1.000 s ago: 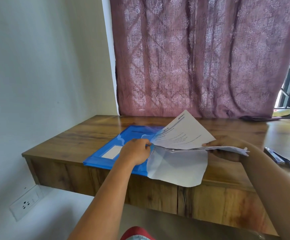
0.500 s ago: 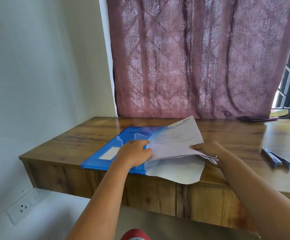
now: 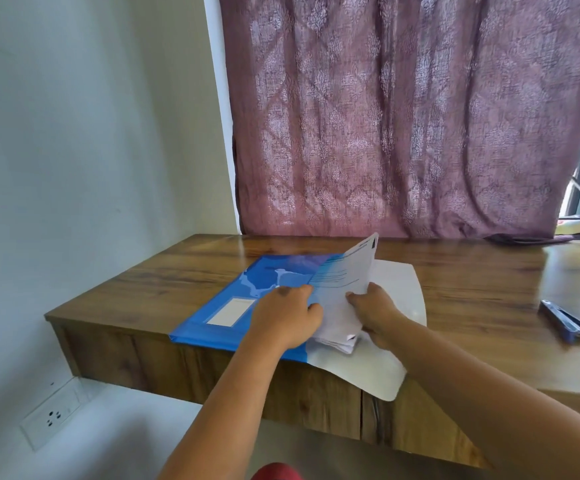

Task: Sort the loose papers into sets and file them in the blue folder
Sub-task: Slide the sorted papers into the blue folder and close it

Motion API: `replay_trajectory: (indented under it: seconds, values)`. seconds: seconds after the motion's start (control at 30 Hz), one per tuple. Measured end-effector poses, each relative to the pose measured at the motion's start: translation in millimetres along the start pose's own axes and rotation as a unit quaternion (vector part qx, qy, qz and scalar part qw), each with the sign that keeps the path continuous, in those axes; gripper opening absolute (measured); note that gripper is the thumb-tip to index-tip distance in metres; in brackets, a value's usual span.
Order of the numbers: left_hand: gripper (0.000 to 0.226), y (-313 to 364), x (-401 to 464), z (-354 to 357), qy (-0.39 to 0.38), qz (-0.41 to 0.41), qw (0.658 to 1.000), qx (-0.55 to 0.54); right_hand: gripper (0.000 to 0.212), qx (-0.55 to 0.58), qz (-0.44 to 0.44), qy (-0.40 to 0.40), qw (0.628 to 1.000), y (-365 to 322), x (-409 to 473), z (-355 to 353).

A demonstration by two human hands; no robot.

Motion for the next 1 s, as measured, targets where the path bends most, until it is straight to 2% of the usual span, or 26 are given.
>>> replay_trajectory:
  seconds: [0.07, 0.17, 0.3, 0.4, 0.7, 0.77, 0.83, 0.87, 0.9, 0.97, 1.0]
  values:
    - [0.048, 2.5, -2.4, 2.7, -0.004, 0.002, 1.0, 0.005, 0.027, 0.006, 0.015, -0.04, 0.999, 7.3, -0.6, 15.1]
    - [0.048, 6.4, -8.4, 7.0, -0.013, 0.015, 1.0, 0.021, 0.019, 0.005, 0.051, -0.15, 0.987, 4.0, -6.9, 27.3]
    - [0.05, 1.4, -11.0, 7.2, -0.004, 0.014, 1.0, 0.01, 0.021, -0.068, 0.126, -0.231, 0.962, -13.5, -1.9, 15.1]
    - [0.049, 0.5, -9.5, 6.2, 0.019, 0.016, 1.0, -0.001, 0.024, -0.051, 0.141, -0.243, 0.958, -19.5, 8.9, 13.4]
    - [0.045, -3.4, -4.9, 11.0, 0.07, 0.077, 0.994, -0.046, 0.028, -0.067, 0.116, -0.243, 0.961, -11.2, 15.6, 39.7]
    - [0.044, -9.2, -5.4, 14.6, 0.037, 0.094, 0.993, -0.063, 0.03, -0.081, 0.098, -0.242, 0.962, -7.2, 20.0, 40.6]
    - [0.043, -24.2, -1.8, 20.6, -0.038, 0.097, 0.984, -0.147, 0.03, -0.077, 0.092, -0.228, 0.966, -5.4, 23.6, 39.8]
    - [0.042, -35.4, 1.7, 21.7, -0.056, 0.083, 0.973, -0.206, 0.028, -0.07, 0.096, -0.221, 0.968, -4.8, 24.5, 38.9]
    - [0.04, -53.5, 10.3, 21.2, -0.035, 0.049, 0.968, -0.243, 0.026, -0.063, 0.103, -0.215, 0.969, -4.5, 25.3, 39.1]
    - [0.035, -103.5, 32.7, 20.3, 0.05, -0.06, 0.972, -0.22, 0.023, -0.057, 0.116, -0.202, 0.971, -4.7, 26.0, 39.2]
    - [0.032, -130.9, 42.4, 23.4, 0.064, -0.122, 0.974, -0.178, 0.026, -0.06, 0.119, -0.198, 0.971, -3.9, 27.8, 38.6]
Point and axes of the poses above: each hand's wrist, its own x-axis towards the middle knuckle, its own z-axis out of the palm, y = z × x, the point moved 5 cm from there along x, towards the middle knuckle, and after that the axes turned 8 degrees about x, right-handed, at the moved point
